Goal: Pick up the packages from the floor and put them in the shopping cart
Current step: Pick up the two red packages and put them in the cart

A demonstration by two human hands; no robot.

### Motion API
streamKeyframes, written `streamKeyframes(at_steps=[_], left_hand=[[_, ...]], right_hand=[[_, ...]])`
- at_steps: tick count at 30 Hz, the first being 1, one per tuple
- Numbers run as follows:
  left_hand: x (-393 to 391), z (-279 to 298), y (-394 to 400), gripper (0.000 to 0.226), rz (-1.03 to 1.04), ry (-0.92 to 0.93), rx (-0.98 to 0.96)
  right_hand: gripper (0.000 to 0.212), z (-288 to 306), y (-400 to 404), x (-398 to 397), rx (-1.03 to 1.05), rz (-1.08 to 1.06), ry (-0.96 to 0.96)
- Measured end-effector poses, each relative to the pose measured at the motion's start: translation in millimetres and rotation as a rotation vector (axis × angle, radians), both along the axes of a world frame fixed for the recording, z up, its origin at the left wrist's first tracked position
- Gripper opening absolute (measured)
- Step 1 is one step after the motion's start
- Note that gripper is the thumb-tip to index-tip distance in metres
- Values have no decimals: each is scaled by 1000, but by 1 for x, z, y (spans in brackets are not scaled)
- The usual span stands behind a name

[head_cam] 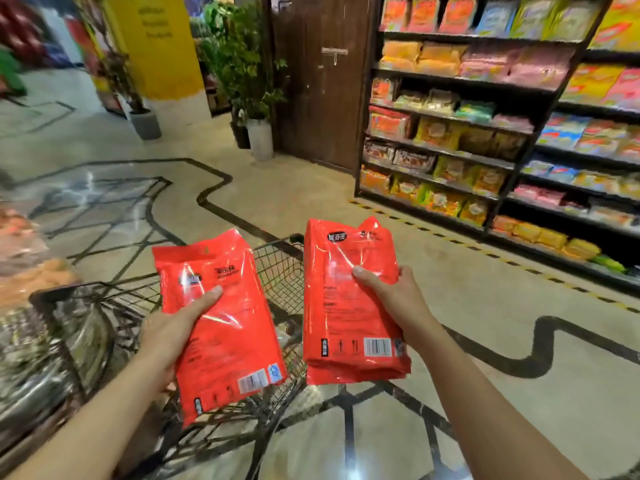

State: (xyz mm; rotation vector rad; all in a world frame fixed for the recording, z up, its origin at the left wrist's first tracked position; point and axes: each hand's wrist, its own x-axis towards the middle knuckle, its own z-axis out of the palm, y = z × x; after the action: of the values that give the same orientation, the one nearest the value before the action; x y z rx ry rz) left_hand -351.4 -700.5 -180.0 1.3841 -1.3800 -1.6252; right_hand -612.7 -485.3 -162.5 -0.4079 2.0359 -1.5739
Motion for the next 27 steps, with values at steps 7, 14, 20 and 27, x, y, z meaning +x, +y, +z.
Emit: streamKeyframes(at_steps=[7, 14, 20, 27], left_hand=[[-41, -54, -67, 45, 96, -64, -39], [-70, -109, -154, 35, 211, -112, 93], [-71, -156, -188, 59, 305, -217, 191], [-88, -210, -219, 74, 422, -373, 262]], right_hand=[[82, -43, -103, -45, 160, 169, 102], [87, -86, -199, -106, 284, 202, 19], [85, -139, -281, -130, 294, 236, -76], [72, -236, -364, -145, 419, 448, -185]])
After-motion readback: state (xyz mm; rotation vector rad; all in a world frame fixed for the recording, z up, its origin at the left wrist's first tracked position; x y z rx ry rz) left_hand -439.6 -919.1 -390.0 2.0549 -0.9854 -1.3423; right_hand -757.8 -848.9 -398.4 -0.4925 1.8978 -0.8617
